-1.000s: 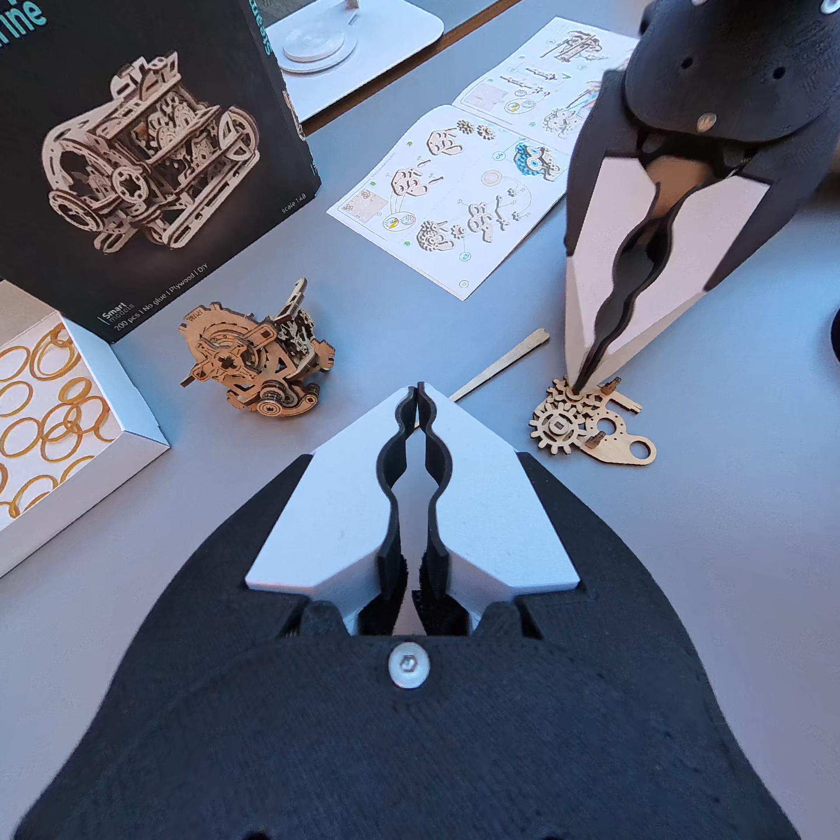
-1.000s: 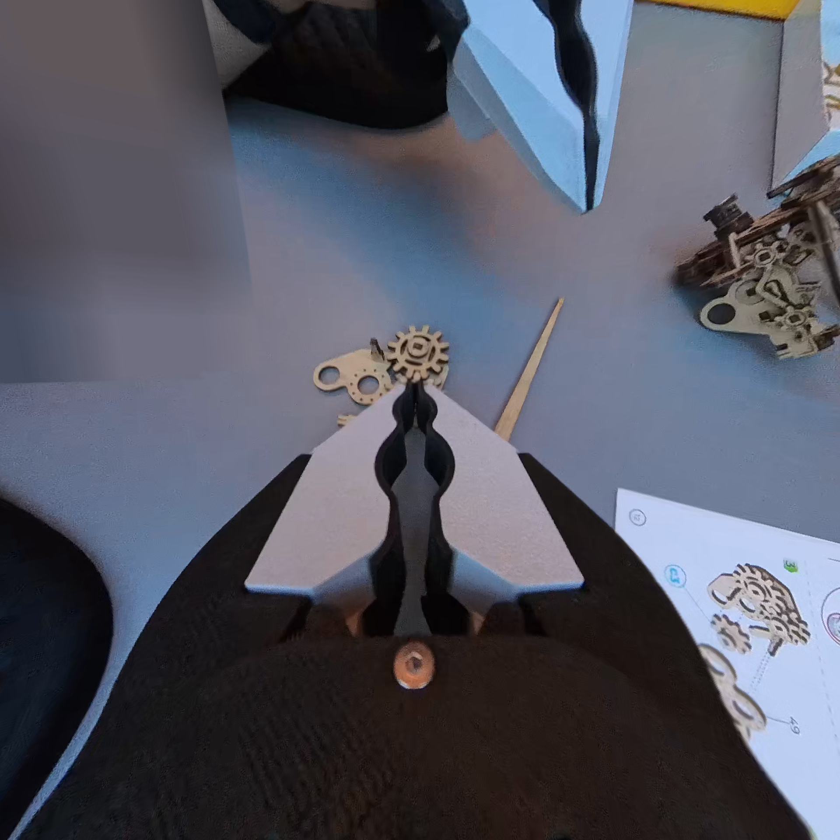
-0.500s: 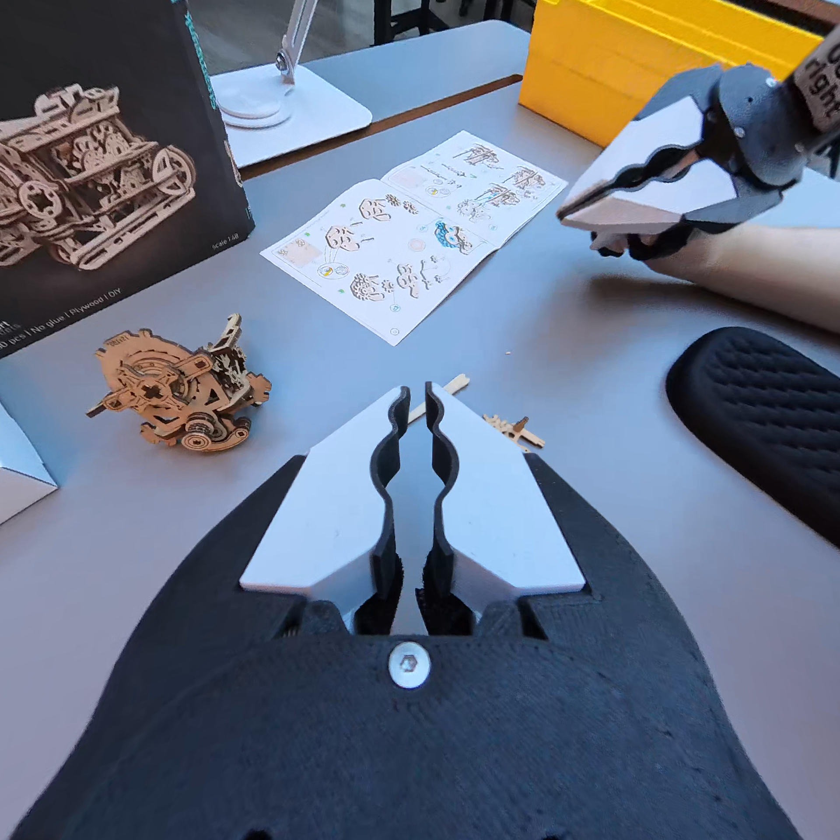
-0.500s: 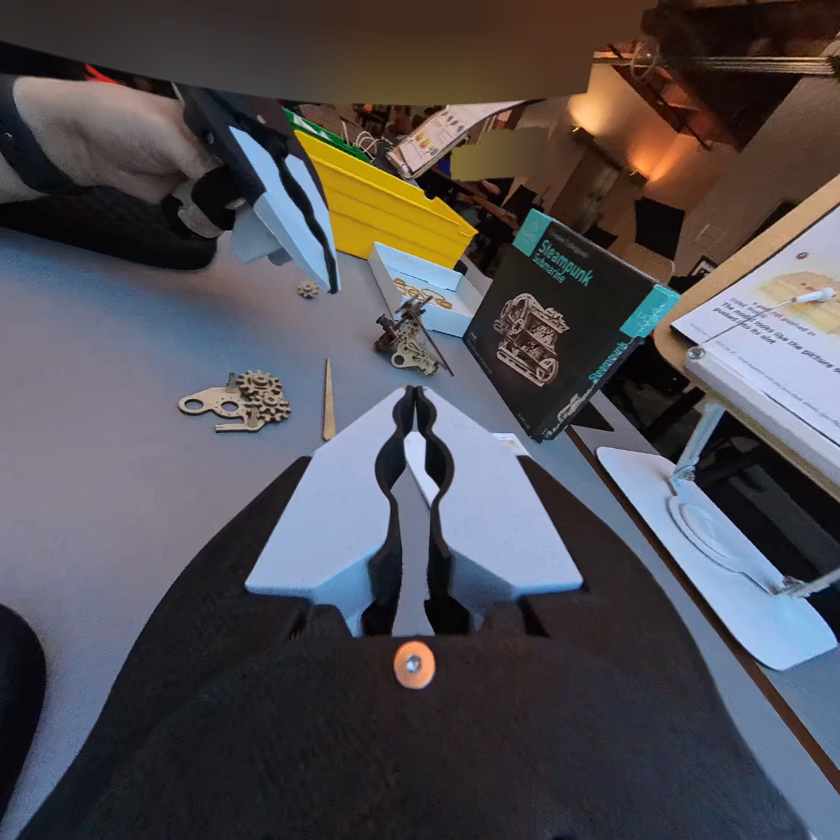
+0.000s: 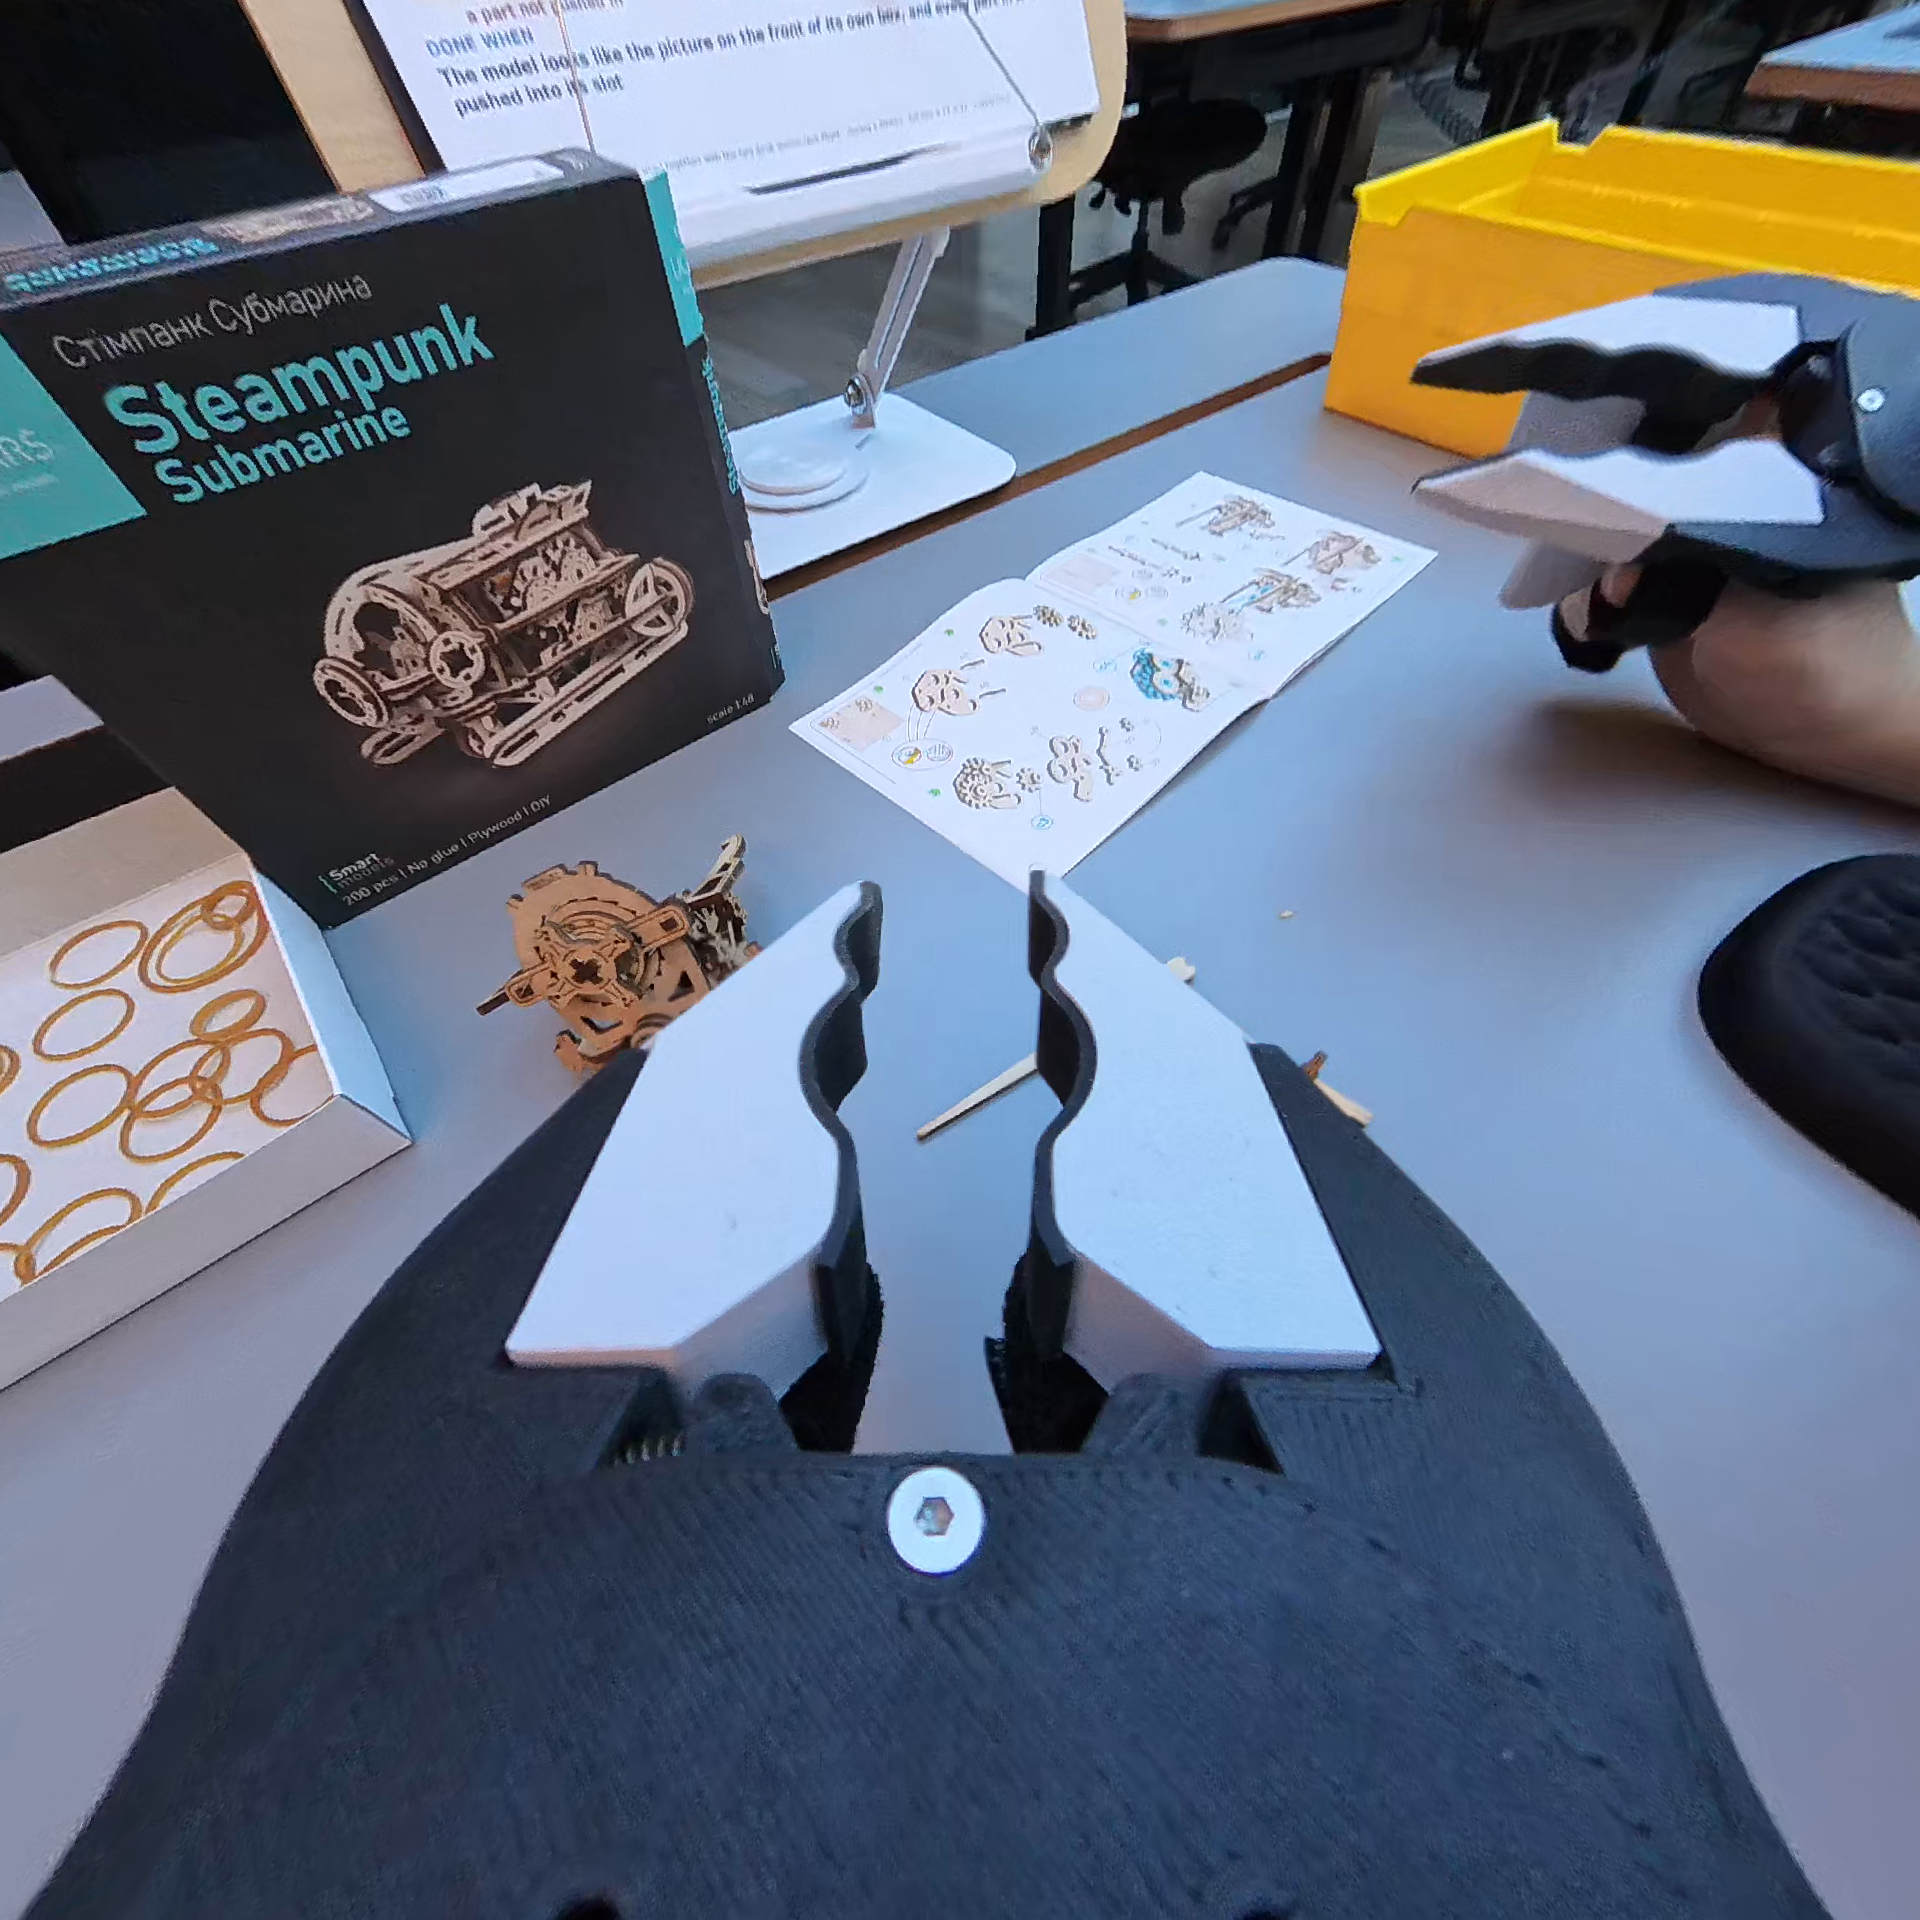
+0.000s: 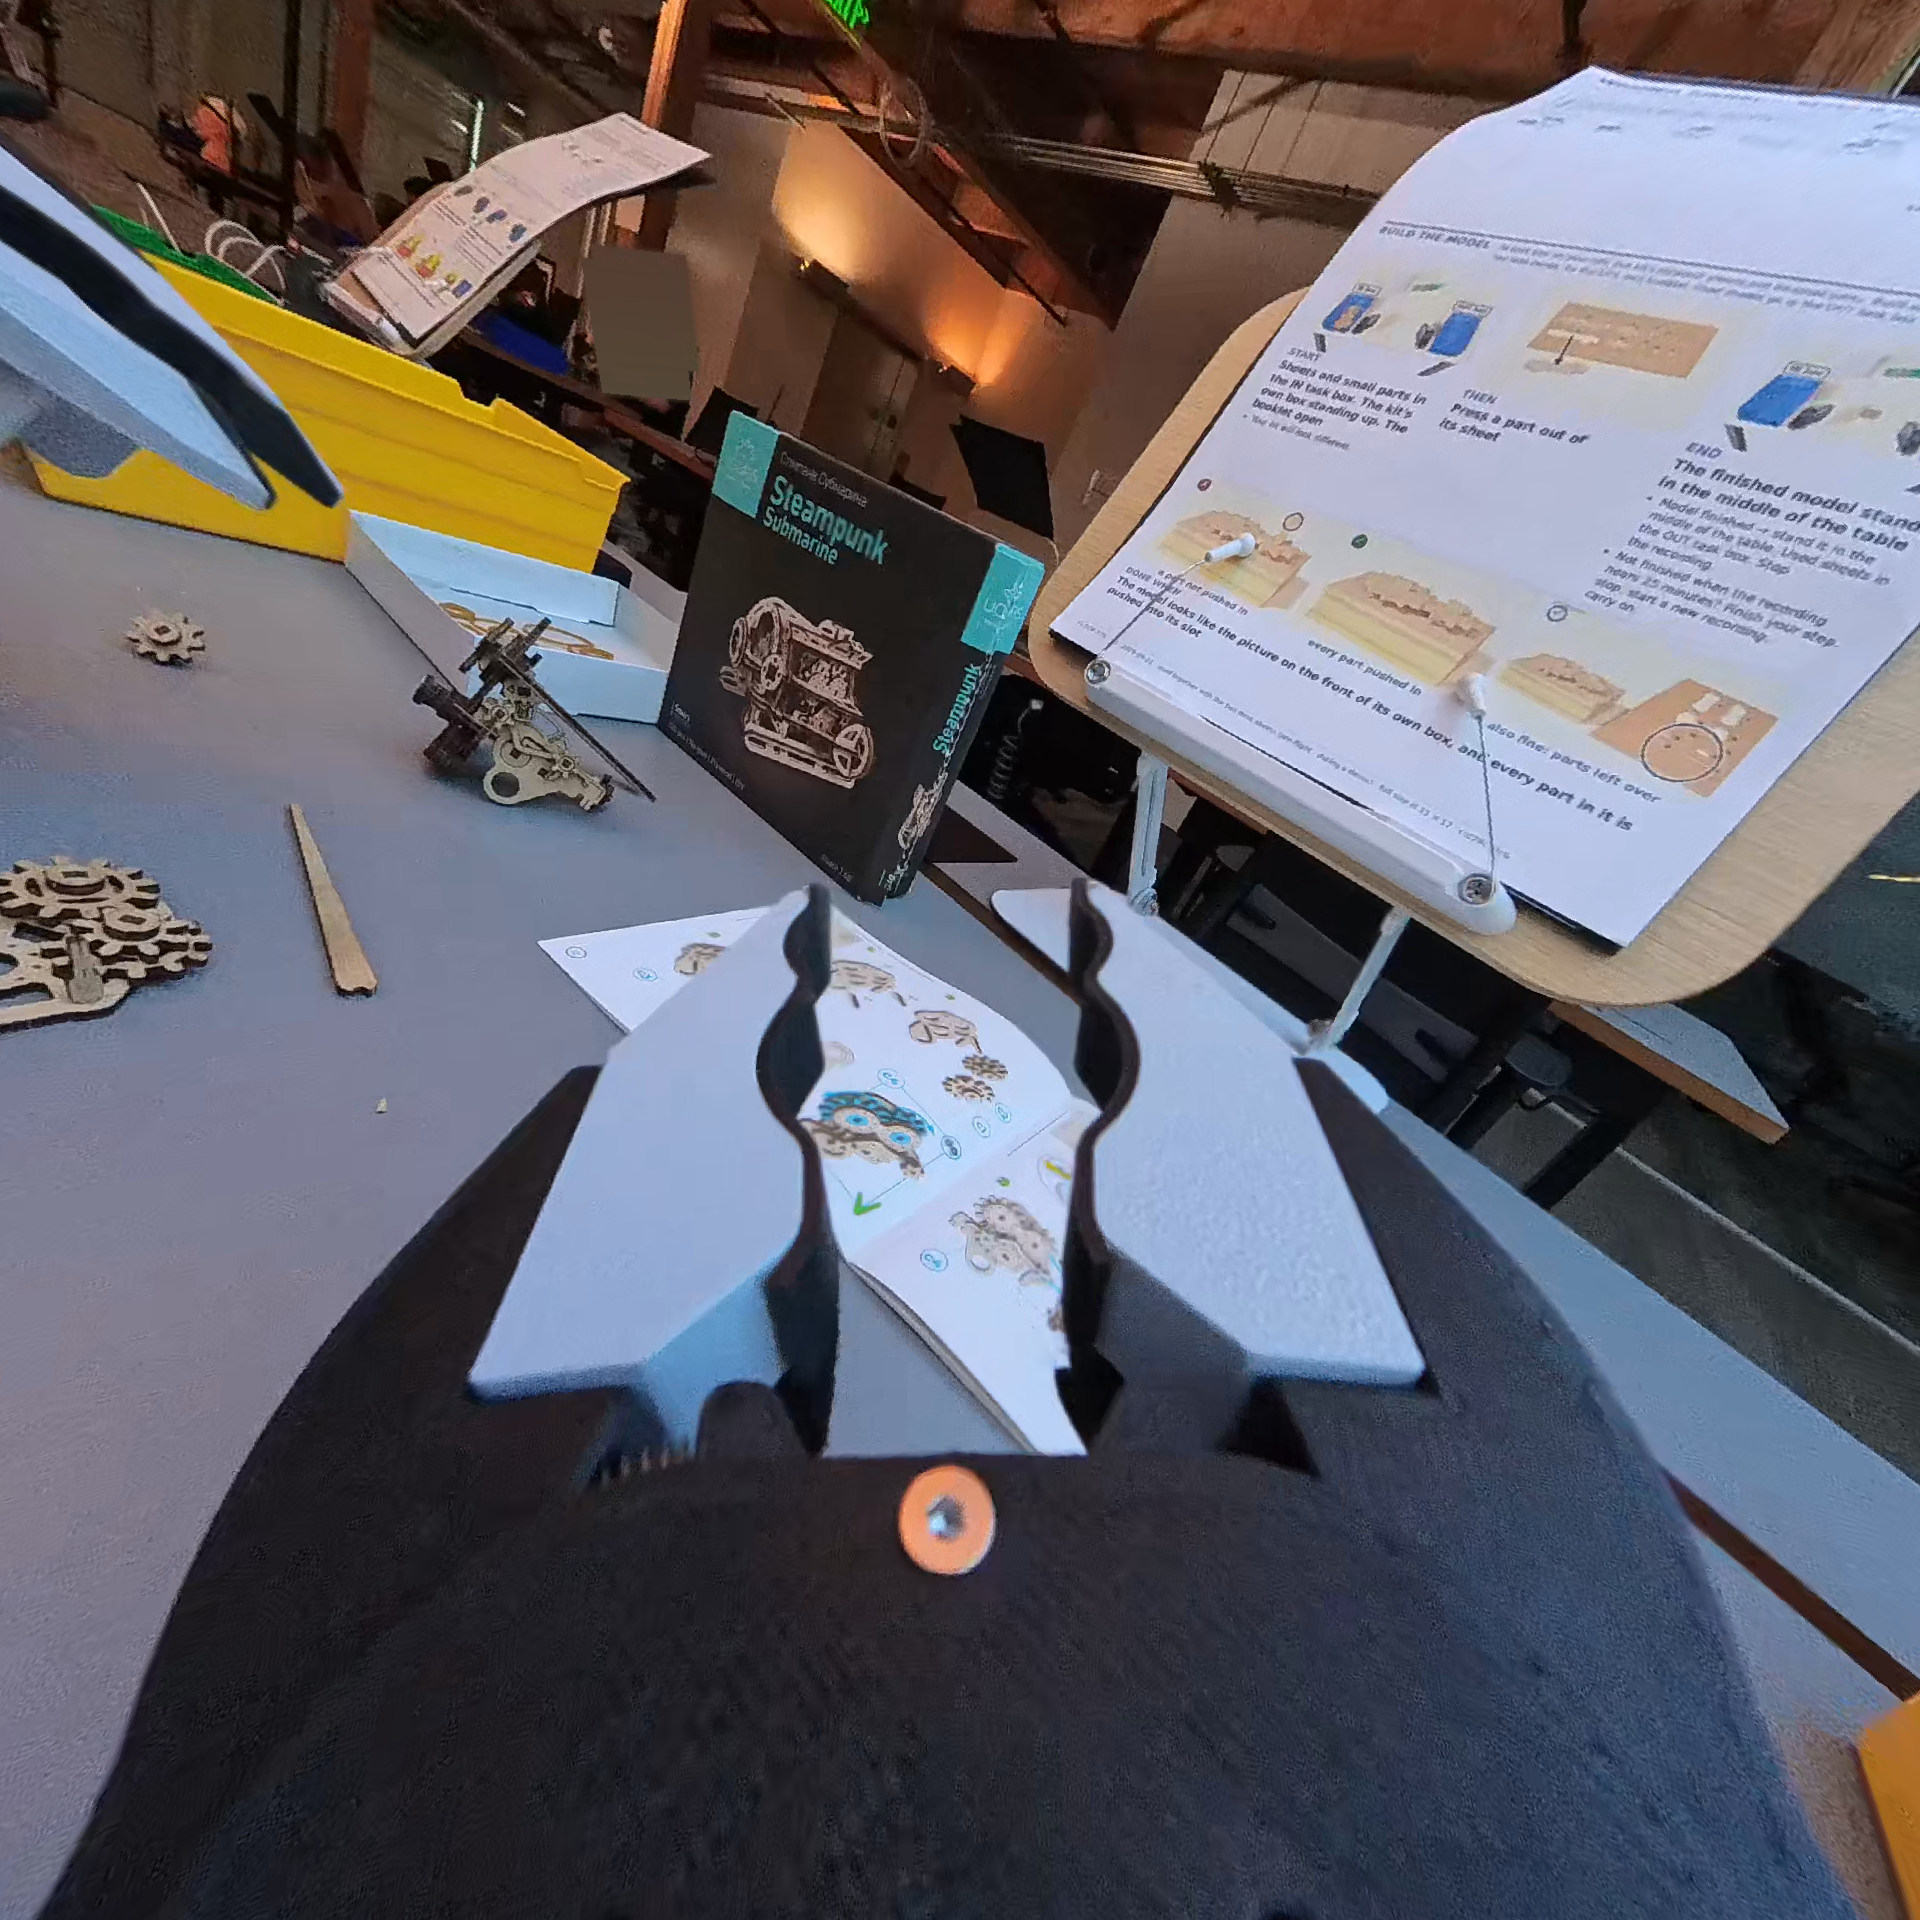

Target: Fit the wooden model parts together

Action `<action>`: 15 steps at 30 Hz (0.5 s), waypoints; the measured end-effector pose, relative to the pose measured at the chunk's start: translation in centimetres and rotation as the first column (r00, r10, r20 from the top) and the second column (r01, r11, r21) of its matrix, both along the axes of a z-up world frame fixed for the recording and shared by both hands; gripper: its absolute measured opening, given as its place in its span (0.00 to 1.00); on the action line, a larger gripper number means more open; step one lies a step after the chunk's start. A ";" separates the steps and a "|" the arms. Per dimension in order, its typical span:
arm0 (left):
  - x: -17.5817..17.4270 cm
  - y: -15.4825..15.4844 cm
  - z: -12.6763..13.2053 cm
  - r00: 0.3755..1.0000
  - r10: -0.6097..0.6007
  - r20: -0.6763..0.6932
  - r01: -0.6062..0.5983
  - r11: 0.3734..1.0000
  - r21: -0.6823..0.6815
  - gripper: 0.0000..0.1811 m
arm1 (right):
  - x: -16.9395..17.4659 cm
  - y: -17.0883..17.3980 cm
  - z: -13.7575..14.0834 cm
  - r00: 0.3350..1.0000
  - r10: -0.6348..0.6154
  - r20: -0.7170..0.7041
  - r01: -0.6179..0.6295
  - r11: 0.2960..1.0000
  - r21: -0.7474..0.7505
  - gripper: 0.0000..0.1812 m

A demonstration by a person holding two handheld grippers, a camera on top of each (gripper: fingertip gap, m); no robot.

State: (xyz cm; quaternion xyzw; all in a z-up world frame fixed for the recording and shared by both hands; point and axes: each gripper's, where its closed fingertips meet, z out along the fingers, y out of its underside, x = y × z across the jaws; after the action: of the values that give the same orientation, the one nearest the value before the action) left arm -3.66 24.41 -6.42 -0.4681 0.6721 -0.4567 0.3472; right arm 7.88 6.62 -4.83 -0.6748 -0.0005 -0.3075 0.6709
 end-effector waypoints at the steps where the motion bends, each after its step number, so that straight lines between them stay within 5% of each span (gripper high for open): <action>1: 0.0 -0.3 0.3 1.000 -0.003 0.013 0.003 1.000 -0.017 0.19 | 0.1 0.4 0.2 1.000 0.003 0.017 -0.003 1.000 0.006 0.33; 4: 0.0 -0.4 0.3 1.000 0.005 0.009 -0.005 1.000 -0.027 0.29 | -0.3 1.3 -0.2 0.999 0.029 0.021 -0.028 0.999 -0.019 0.43; 5: 0.0 -0.3 0.2 1.000 0.002 0.006 -0.002 1.000 -0.012 0.22 | -0.9 1.4 -0.3 0.998 0.046 0.034 -0.045 0.998 -0.036 0.35; 6: -0.2 -0.5 0.2 1.000 -0.018 0.014 0.018 1.000 0.002 0.08 | -1.7 1.3 -0.7 0.995 0.081 0.050 -0.078 0.994 -0.071 0.10; 7: -0.4 -0.8 0.4 0.999 -0.040 0.030 0.040 0.999 0.013 0.00 | -2.6 1.0 -1.4 0.992 0.119 0.047 -0.113 0.987 -0.115 0.00; 10: -0.4 -1.2 0.9 0.997 -0.051 0.066 0.050 0.999 0.021 0.00 | -4.0 -0.4 -2.3 0.994 0.109 -0.029 -0.112 0.986 -0.128 0.01; 12: -0.1 -0.9 1.2 0.995 -0.015 0.099 0.013 1.000 0.023 0.09 | -5.1 -1.6 -2.6 0.987 0.099 -0.123 -0.111 0.989 -0.098 0.19; 13: 0.1 -0.7 1.3 0.994 0.000 0.106 -0.001 1.000 0.015 0.17 | -5.9 -2.2 -2.7 0.982 0.111 -0.149 -0.126 0.988 -0.090 0.14; 14: 0.2 -0.7 1.1 0.995 0.004 0.096 -0.005 1.000 0.012 0.12 | -6.9 -2.5 -2.8 0.975 0.154 -0.158 -0.170 0.981 -0.096 0.00; 15: 0.0 -1.0 0.9 0.996 -0.022 0.087 0.021 1.000 0.012 0.00 | -7.5 -2.5 -2.7 0.968 0.196 -0.155 -0.213 0.972 -0.101 0.00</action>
State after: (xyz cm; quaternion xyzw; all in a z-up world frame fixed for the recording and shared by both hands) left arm -3.62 23.45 -5.54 -0.4387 0.6638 -0.4767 0.3738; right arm 0.39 4.12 -7.55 -0.7296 -0.0397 -0.1865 0.6567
